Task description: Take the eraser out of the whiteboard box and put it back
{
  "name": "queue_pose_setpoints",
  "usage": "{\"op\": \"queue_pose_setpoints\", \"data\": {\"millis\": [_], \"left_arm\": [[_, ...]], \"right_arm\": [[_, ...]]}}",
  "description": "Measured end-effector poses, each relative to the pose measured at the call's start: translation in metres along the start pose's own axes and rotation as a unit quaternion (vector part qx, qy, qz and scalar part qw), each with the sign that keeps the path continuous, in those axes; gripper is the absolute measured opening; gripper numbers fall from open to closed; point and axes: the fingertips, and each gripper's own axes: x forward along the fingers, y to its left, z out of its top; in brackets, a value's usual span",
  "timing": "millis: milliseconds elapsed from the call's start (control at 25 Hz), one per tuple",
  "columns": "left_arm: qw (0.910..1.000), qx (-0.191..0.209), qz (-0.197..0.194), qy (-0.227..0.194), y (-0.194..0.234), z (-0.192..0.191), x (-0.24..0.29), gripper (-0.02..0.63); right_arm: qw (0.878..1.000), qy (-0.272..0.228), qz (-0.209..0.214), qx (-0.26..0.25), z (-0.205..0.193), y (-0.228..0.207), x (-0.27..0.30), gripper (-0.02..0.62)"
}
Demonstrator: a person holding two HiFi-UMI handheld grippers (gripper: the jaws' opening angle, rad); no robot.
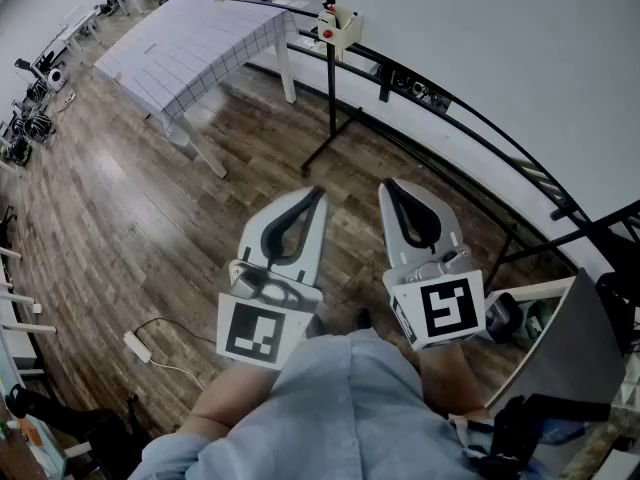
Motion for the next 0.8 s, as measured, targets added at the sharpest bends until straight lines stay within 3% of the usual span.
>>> {"op": "queue_pose_setpoints", "data": {"millis": [520,800], "left_arm": [[0.9999,0.008,-0.002,0.013,-0.012,-0.005,0.011,-0.002],[0.9993,0.013,0.000,0.034,-0.030,-0.012,0.032,-0.002]], "right_arm": [[1.000,-0.006,0.004,0.016,-0.005,-0.015,-0.006,0.000],[0.999,-0.007,0.028,0.033,-0.012,-0.036,-0.012,0.002]]}}
